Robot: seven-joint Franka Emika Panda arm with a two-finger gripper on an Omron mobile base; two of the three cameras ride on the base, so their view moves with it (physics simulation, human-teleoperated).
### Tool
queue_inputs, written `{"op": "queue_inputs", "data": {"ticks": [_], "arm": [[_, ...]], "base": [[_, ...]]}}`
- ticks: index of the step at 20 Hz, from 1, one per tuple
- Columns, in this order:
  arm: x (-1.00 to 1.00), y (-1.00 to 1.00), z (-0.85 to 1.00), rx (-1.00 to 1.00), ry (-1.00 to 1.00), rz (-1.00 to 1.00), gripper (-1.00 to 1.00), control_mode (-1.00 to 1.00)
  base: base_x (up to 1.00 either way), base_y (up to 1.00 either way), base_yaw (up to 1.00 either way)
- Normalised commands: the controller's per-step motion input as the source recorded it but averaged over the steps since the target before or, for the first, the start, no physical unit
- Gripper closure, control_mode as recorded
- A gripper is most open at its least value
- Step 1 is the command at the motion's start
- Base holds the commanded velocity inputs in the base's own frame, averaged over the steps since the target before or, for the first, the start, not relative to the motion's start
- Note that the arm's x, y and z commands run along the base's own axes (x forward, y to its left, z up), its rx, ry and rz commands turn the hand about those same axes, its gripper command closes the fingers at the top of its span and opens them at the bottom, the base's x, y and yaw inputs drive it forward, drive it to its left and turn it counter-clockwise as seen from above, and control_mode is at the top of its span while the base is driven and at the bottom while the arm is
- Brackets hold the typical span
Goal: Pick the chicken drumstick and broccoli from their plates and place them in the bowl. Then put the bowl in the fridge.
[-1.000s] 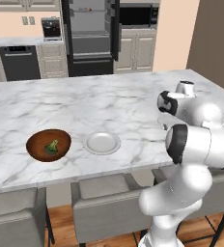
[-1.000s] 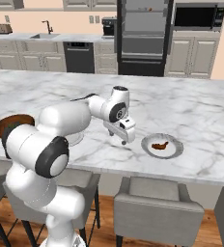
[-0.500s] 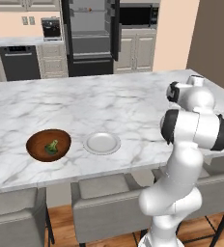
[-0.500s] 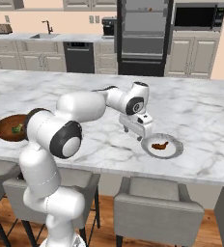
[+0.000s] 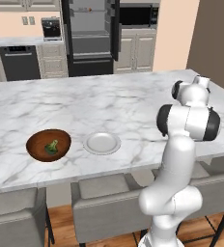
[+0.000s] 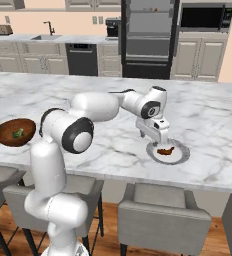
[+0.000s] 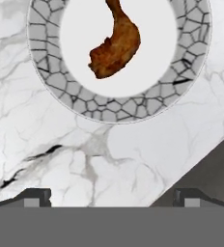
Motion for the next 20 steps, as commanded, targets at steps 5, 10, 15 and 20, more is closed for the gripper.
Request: {"op": "queue_inputs", "data": {"ticks": [5, 10, 15, 20], "arm": [[0.15, -0.34, -0.27, -0.03, -0.03, -0.07, -1.0, -1.0], [0.21, -0.21, -0.25, -0.01, -0.01, -0.07, -1.0, -1.0], [0.24, -0.06, -0.22, 0.0, -0.01, 0.0, -1.0, -1.0], [0.29, -0.1, -0.25, -0.04, 0.0, 0.0, -1.0, -1.0]], "base": [[0.0, 0.0, 0.0], [0.0, 0.0, 0.0], [0.0, 0.0, 0.0], [0.0, 0.0, 0.0]]}}
